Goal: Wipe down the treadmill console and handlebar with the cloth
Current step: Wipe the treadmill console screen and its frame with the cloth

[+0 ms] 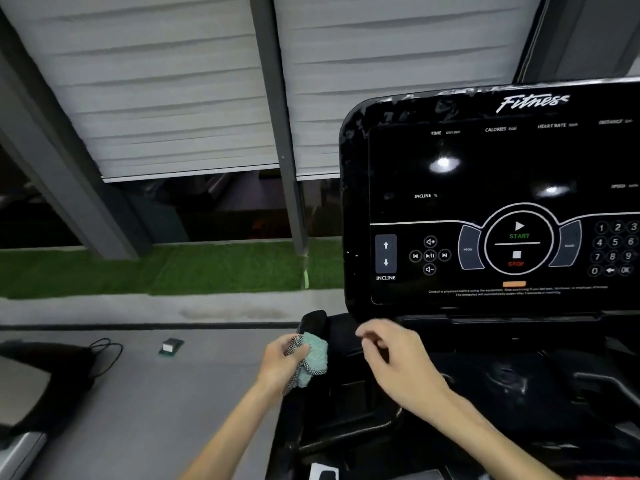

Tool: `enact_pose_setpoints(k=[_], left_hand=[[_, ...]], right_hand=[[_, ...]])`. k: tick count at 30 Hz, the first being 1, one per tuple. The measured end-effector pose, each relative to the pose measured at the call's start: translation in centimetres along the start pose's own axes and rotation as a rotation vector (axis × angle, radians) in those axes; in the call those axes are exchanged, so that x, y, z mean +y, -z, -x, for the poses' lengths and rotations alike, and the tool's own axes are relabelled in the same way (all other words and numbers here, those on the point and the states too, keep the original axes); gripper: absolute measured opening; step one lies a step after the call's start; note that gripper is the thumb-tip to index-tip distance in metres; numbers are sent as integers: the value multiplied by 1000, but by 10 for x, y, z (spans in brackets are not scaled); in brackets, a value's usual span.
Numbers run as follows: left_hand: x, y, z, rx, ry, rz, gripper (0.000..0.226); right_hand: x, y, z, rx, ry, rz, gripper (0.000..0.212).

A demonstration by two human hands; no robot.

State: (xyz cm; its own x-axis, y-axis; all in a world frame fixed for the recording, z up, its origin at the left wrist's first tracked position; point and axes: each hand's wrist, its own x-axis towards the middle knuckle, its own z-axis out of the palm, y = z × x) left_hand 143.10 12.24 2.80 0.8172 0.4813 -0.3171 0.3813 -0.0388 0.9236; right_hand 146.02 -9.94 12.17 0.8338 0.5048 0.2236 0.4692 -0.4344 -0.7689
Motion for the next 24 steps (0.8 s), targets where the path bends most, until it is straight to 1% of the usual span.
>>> enact_pose_setpoints(k=[2,4,6,9,13,14,17,19,21,24], left_hand=[[-5,5,-25,-16,-17,-155,21],[-4,4,-41,-51,-45,-273,22],[-2,1,-50,-87,-77,-376,26],[-2,-3,-57,-136,-139,-503,30],[-8,-4,-60,-130,-173,-609,33],[-11,-3,-58,-102,-186,-631,35],[-17,0,-53,52,-258,-680,45],[-19,-1,-51,93,-343,-689,40],[-18,-5,-53,48,-427,-708,29],[-19,-12,-61,-55,-463,-771,22]], right_hand=[[-24,0,-17,229,235,231,27],[-40,-2,-44,363,351,439,42],[-46,-4,-71,387,343,611,51],[-43,-3,-99,384,275,768,60],[-32,1,-123,382,271,861,60],[-27,2,-126,385,263,882,60],[-16,4,-129,395,268,904,59],[-13,5,-130,409,318,889,58],[-11,8,-132,419,360,879,57],[-6,9,-133,442,396,877,58]])
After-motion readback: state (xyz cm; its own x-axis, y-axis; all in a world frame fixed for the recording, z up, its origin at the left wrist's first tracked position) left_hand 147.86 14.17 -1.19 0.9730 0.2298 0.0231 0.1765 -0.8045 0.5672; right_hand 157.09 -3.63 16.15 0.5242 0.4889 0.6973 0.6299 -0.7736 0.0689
